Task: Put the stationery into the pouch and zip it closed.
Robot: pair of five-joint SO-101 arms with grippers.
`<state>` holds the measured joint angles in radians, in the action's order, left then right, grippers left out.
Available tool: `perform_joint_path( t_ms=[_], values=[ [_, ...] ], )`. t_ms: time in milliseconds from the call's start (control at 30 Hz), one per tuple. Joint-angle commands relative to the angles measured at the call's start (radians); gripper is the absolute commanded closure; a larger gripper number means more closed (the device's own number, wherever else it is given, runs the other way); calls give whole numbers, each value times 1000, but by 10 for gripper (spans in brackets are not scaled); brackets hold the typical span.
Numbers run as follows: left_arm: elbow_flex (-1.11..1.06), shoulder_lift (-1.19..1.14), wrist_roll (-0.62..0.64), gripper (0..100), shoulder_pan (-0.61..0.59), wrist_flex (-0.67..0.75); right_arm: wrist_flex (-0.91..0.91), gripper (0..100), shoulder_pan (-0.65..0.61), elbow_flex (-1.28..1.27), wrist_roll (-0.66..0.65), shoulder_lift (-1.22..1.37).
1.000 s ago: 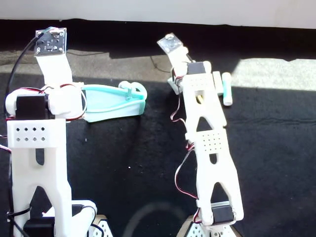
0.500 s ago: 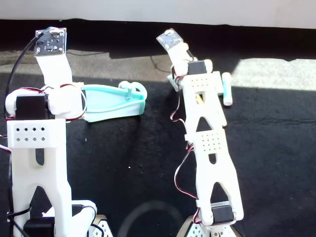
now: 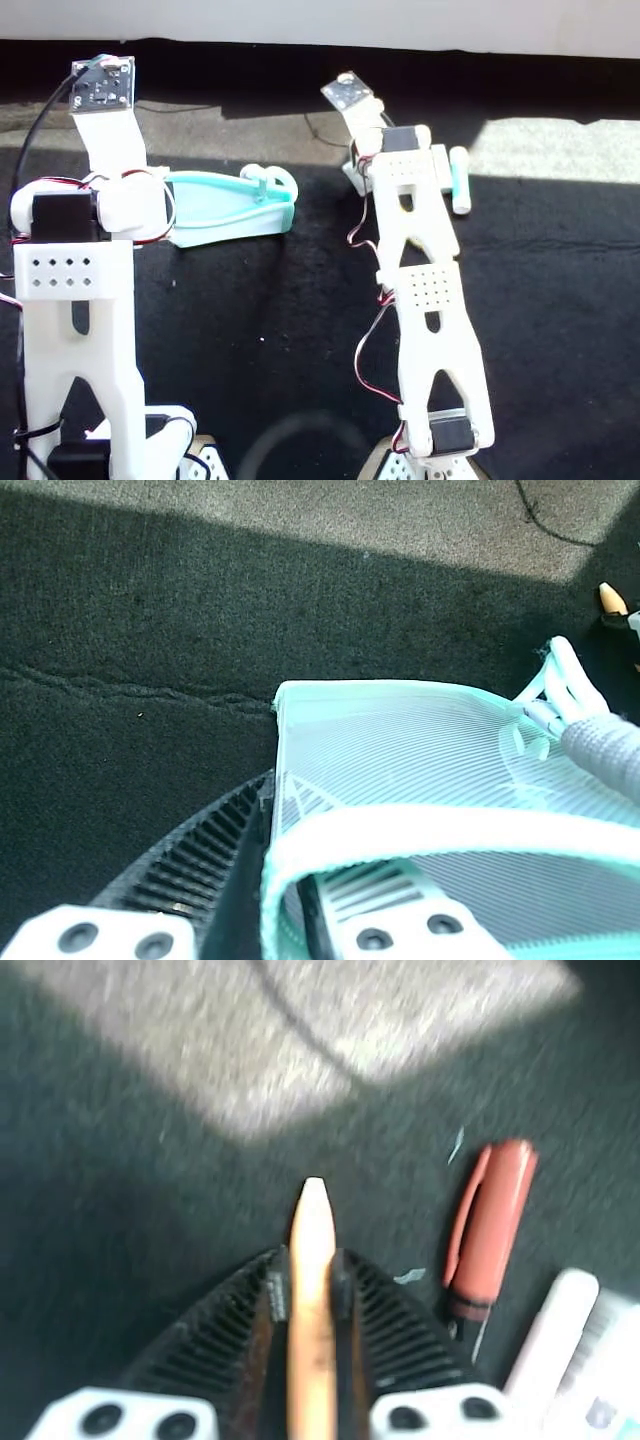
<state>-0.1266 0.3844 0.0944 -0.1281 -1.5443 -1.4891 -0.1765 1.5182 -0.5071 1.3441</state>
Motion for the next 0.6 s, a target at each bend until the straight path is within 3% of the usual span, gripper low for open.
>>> perform_joint_path(
  t_ms=[0,133,367,567],
  values=[
    [-2,-7,6,990,4,-3,-122,994,4,124,-3,-47],
    [-2,-7,6,990,4,-3,-274,991,4,266,0,-82],
    [-4,-7,6,990,4,-3,-278,993,113,231,204,-179],
    [-2,-7,6,990,4,-3,-280,993,208,228,269,-308]
  ],
)
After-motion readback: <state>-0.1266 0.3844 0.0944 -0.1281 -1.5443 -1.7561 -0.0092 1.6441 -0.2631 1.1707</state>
